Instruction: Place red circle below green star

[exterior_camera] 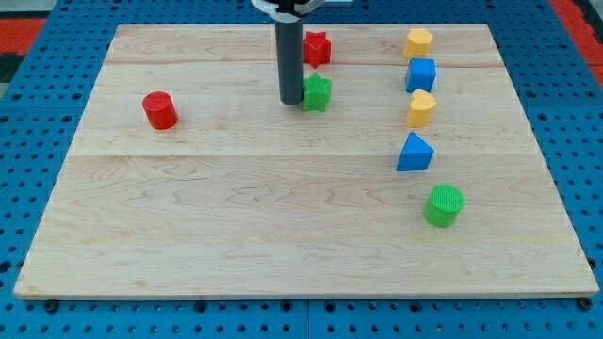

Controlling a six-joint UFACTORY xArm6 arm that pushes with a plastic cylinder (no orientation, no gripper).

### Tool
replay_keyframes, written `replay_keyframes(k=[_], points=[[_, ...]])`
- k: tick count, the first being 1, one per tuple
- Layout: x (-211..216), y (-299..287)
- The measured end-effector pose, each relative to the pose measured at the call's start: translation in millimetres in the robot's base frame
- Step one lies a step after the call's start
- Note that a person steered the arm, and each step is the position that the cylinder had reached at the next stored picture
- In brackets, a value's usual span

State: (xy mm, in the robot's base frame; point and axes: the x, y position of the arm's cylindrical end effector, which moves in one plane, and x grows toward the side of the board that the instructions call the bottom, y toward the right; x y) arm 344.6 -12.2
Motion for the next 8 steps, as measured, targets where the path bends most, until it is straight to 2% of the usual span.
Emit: replay_keyframes(k=[1,2,3,4,5,6,7,8], points=[[20.5,-24.4],[69.6,-87.1],[109.1,-183.0],[93.1,-255.1],[57.2,-273.4],[22.1,-250.4],[16.8,-205.4],[59.6,-202.5]])
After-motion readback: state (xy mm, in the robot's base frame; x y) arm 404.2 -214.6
